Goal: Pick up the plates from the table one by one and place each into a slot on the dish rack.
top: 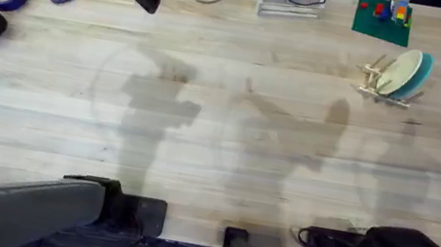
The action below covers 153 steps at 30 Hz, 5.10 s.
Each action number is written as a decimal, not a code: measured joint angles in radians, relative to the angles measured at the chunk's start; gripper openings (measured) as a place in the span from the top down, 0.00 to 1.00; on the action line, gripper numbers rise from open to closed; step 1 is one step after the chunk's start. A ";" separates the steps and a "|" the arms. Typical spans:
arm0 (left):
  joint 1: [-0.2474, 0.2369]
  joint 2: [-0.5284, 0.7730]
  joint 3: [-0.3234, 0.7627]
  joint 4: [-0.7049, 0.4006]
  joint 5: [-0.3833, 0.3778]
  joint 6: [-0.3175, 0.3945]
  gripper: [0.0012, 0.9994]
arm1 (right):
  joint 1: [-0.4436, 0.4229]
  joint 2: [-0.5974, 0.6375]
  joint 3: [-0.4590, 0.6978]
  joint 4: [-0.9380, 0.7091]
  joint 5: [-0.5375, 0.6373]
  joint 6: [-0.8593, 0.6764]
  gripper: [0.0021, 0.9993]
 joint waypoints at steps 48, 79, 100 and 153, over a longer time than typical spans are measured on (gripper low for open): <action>0.000 0.000 0.000 -0.002 0.000 0.000 0.00 | -0.031 0.000 0.000 0.013 0.001 0.003 0.97; 0.000 0.000 0.000 -0.002 0.000 0.000 0.00 | -0.031 0.219 0.000 0.089 -0.037 0.003 0.97; 0.000 0.000 0.000 -0.002 0.000 0.000 0.00 | -0.031 0.292 0.000 0.182 -0.037 0.003 0.97; 0.000 0.000 0.000 -0.002 0.000 0.000 0.00 | -0.031 0.627 0.000 0.314 -0.064 0.003 0.97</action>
